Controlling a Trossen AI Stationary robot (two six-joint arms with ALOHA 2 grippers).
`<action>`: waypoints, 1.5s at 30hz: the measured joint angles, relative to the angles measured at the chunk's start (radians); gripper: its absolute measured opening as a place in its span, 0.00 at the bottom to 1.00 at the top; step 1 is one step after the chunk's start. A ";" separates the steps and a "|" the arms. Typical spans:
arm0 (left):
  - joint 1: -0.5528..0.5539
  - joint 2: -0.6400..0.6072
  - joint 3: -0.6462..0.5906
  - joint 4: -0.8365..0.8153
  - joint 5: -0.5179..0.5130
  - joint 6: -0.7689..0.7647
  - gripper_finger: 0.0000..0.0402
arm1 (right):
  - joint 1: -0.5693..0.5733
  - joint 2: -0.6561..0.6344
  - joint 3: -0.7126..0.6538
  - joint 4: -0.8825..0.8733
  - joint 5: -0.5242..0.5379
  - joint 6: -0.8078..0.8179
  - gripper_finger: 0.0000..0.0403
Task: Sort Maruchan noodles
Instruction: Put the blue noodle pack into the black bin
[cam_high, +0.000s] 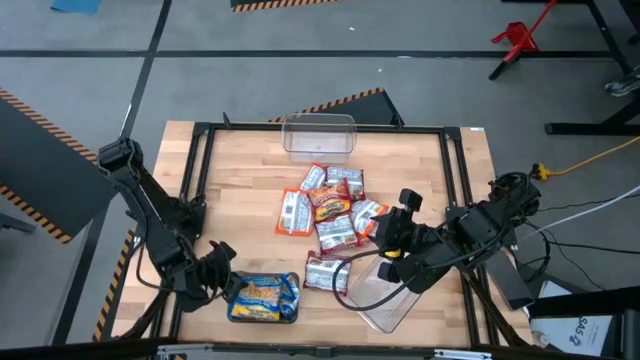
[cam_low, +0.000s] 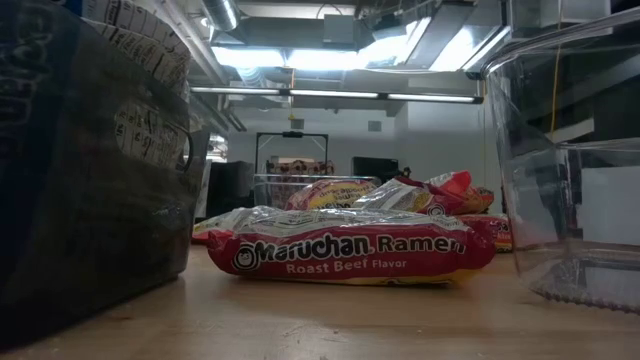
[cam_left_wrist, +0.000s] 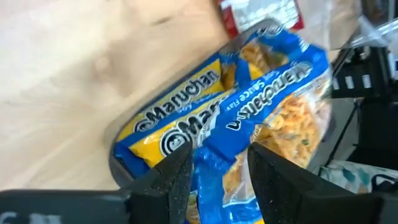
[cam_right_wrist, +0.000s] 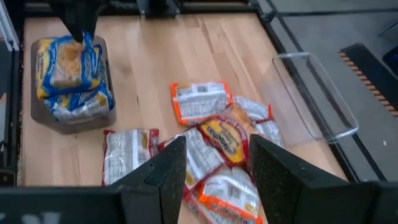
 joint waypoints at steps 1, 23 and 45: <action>0.000 -0.019 0.000 -0.011 0.000 0.002 0.37 | 0.000 0.000 0.000 0.015 0.011 -0.013 0.41; 0.018 -0.360 0.000 -0.077 -0.239 0.209 0.36 | -0.200 0.368 0.001 1.123 -0.768 -0.723 0.41; 0.018 -0.473 0.000 -0.070 -0.419 0.364 0.36 | -0.258 0.687 0.002 1.315 -0.958 -0.819 0.41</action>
